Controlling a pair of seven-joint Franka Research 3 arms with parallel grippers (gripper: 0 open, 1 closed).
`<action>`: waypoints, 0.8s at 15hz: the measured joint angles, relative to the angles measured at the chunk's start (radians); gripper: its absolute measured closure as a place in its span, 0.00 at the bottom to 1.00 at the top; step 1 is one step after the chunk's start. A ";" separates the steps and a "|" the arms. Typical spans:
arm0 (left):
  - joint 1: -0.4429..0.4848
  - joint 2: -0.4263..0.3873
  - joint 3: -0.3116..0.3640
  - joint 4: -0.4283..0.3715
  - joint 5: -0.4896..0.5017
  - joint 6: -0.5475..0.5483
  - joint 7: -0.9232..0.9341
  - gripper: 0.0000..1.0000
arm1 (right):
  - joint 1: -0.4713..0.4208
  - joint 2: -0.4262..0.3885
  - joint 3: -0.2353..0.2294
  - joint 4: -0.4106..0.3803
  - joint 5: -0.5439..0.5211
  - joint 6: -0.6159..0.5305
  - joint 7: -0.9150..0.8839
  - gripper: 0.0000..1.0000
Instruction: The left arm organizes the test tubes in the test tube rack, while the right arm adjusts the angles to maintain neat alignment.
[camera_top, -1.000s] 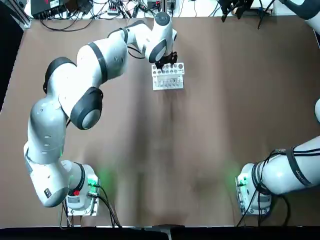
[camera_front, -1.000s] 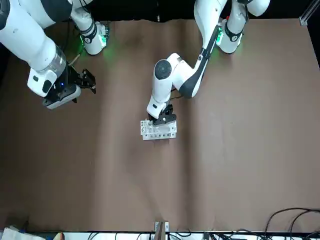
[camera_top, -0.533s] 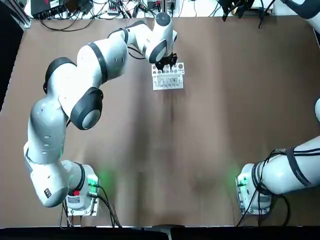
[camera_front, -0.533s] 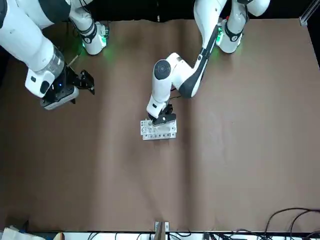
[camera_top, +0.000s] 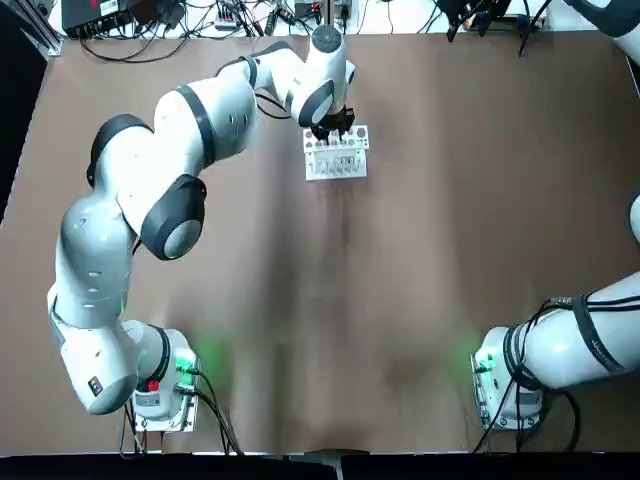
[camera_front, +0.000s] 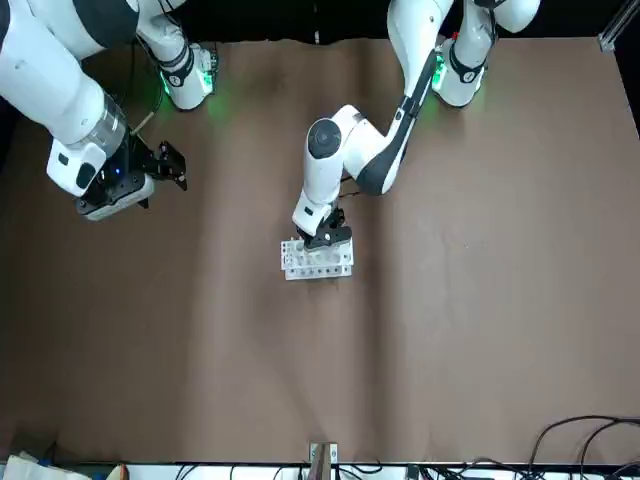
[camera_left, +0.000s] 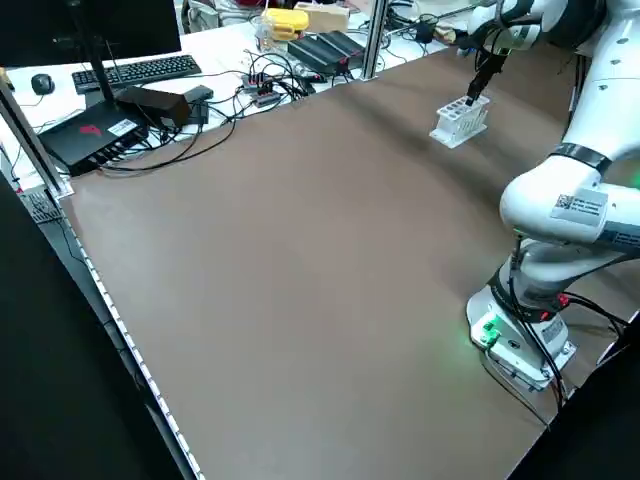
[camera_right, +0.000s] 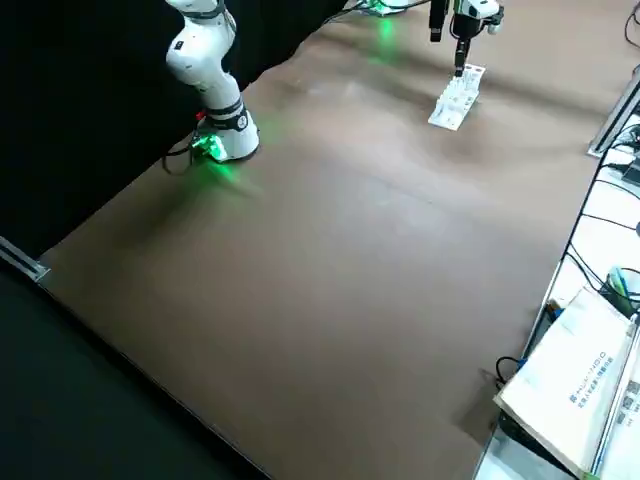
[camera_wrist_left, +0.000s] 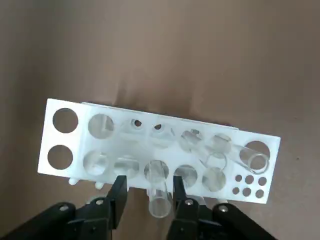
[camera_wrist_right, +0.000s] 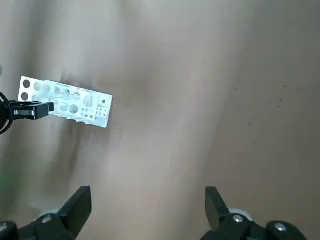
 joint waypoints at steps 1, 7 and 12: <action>0.000 0.000 0.000 0.000 0.000 0.000 0.000 0.56 | 0.000 0.000 0.000 0.000 0.000 0.000 0.000 0.00; 0.000 0.000 0.000 0.000 0.000 0.000 0.000 0.59 | 0.000 0.001 0.000 0.000 0.000 -0.002 0.000 0.00; 0.000 0.000 0.000 0.001 0.000 0.000 0.000 0.70 | 0.000 0.001 0.000 0.000 0.000 -0.002 0.000 0.00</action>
